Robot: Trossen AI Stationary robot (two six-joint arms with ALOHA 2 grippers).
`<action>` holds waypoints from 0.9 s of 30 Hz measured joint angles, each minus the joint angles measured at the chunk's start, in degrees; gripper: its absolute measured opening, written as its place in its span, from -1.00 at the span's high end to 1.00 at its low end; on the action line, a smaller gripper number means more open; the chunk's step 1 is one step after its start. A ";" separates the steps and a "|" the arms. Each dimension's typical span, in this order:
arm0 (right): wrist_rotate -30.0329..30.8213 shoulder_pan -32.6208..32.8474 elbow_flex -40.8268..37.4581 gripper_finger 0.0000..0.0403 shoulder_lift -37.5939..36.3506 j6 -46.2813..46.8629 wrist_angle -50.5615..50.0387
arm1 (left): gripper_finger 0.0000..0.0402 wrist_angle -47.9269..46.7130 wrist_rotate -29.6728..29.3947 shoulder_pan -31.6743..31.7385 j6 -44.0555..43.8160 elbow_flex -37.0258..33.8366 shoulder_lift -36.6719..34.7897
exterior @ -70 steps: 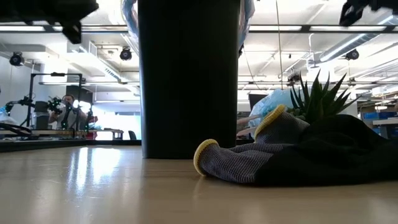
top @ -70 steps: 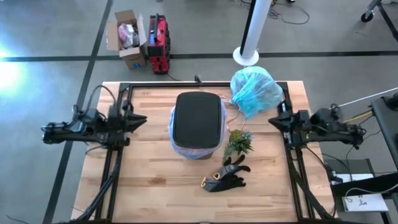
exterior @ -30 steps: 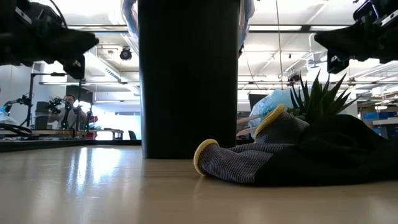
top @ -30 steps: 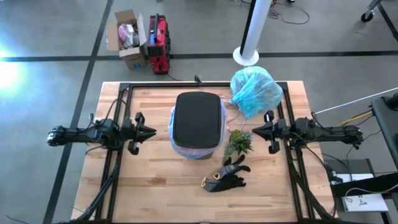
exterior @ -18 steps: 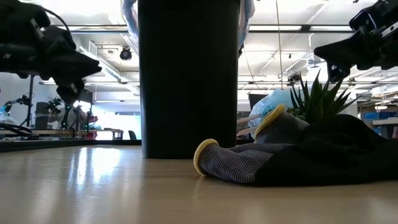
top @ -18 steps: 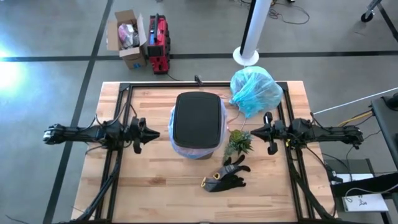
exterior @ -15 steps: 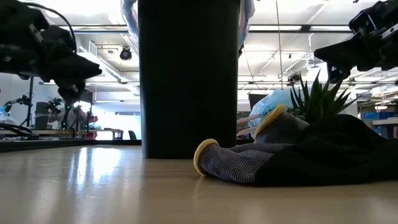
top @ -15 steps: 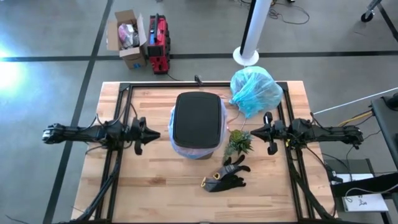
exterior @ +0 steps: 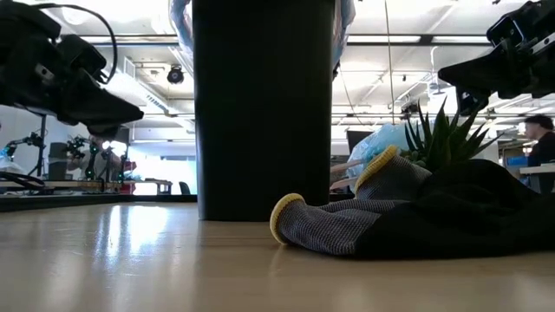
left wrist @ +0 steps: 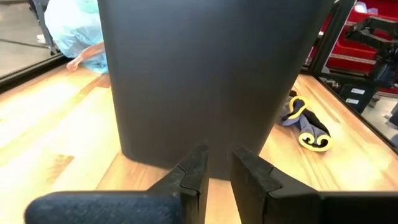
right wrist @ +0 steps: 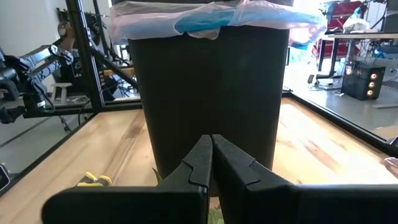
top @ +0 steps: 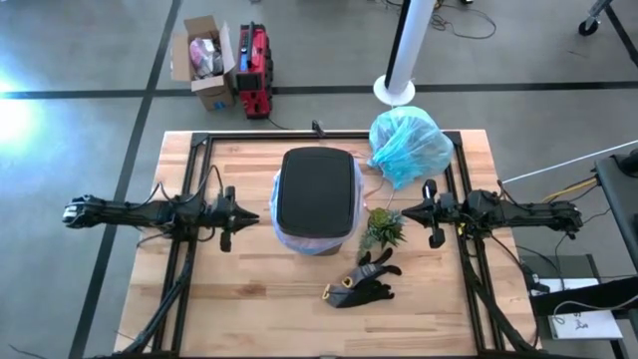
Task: Place trash/remove bag and relplace
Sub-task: Return to Home Position
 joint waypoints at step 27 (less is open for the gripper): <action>0.00 0.00 -0.02 1.00 0.00 0.06 0.04 | 0.79 0.35 -0.04 0.00 -0.10 0.02 3.00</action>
